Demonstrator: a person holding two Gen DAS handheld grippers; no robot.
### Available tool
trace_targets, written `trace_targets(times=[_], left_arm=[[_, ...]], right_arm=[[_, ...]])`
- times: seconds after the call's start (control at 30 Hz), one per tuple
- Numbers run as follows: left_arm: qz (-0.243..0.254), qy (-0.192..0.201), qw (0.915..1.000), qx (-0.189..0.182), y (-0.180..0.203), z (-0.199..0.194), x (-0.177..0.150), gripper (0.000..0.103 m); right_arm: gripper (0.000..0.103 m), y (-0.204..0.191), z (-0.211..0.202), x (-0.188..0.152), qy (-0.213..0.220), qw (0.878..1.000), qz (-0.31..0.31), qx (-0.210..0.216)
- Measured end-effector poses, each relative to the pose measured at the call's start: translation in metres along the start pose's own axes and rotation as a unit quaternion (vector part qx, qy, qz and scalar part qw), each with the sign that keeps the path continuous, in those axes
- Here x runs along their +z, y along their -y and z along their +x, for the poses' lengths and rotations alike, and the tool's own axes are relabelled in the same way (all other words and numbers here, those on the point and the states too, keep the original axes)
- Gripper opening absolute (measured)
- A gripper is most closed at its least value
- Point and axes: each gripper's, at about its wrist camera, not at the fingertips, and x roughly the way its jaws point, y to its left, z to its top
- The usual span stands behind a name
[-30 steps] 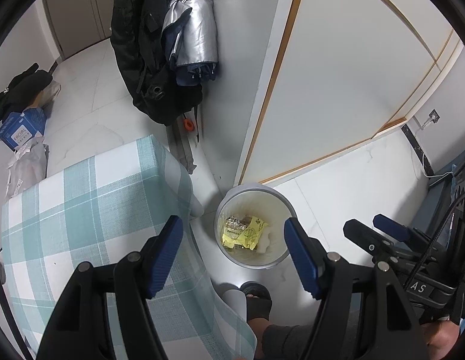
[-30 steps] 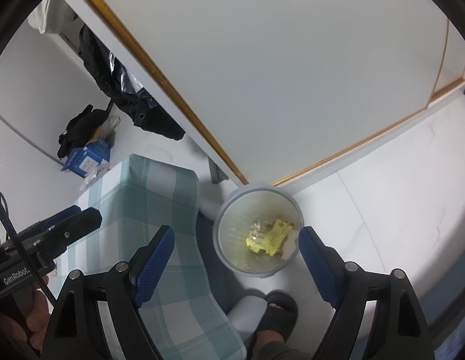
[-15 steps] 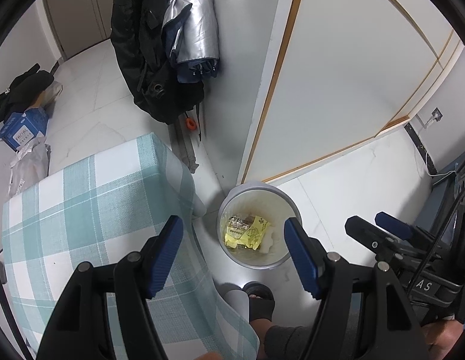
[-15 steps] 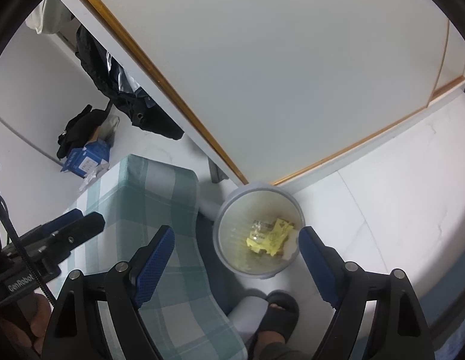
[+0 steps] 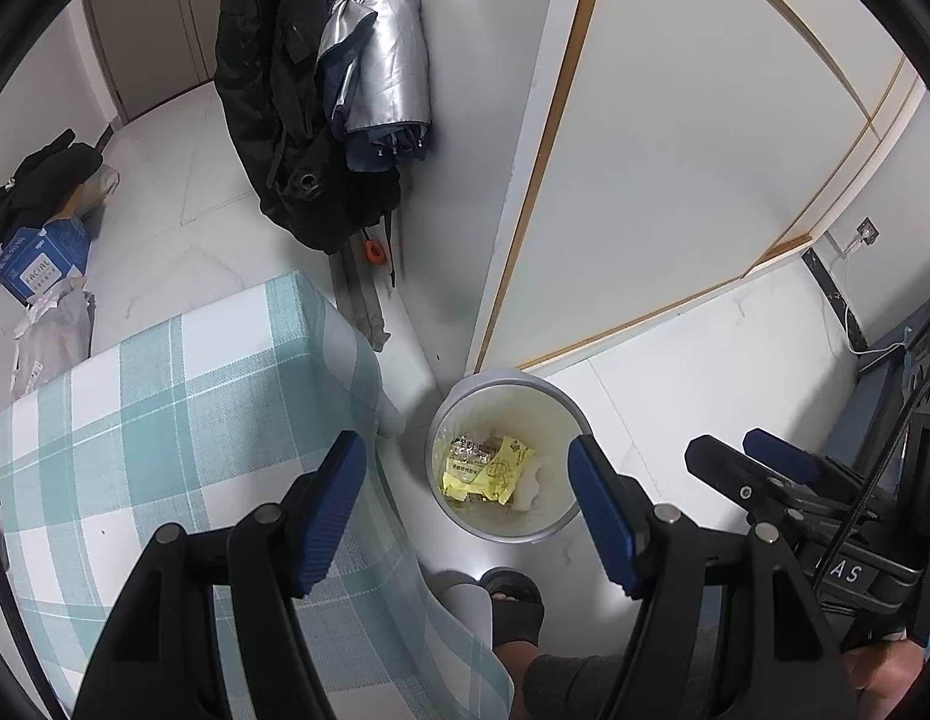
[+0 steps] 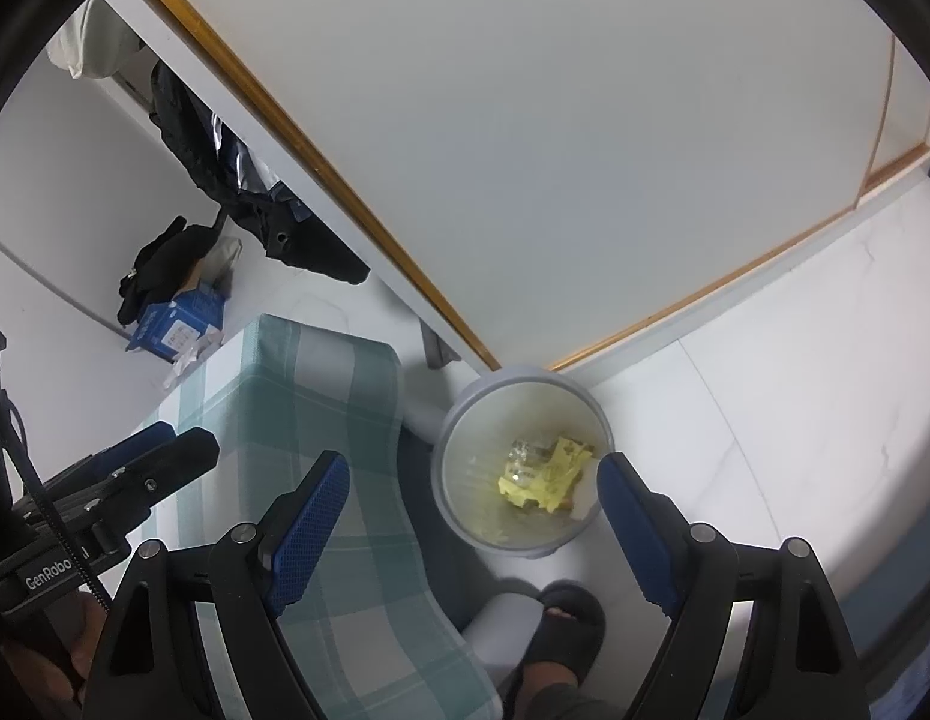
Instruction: Collect trash
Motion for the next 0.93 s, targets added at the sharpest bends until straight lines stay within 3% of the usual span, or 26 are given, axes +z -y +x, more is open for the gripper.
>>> trace_targets(times=[0.7, 0.93], left_arm=[[-0.003, -0.002, 1.0000, -0.005, -0.0021, 0.0048, -0.0027, 0.066], [-0.006, 0.024, 0.9994, -0.025, -0.0055, -0.0018, -0.0038, 0.066]], right_arm=[[0.085, 0.0010, 0.0002, 0.0006, 0.003, 1.000, 0.005, -0.002], [0.085, 0.0005, -0.0001, 0.0000, 0.005, 1.000, 0.005, -0.005]])
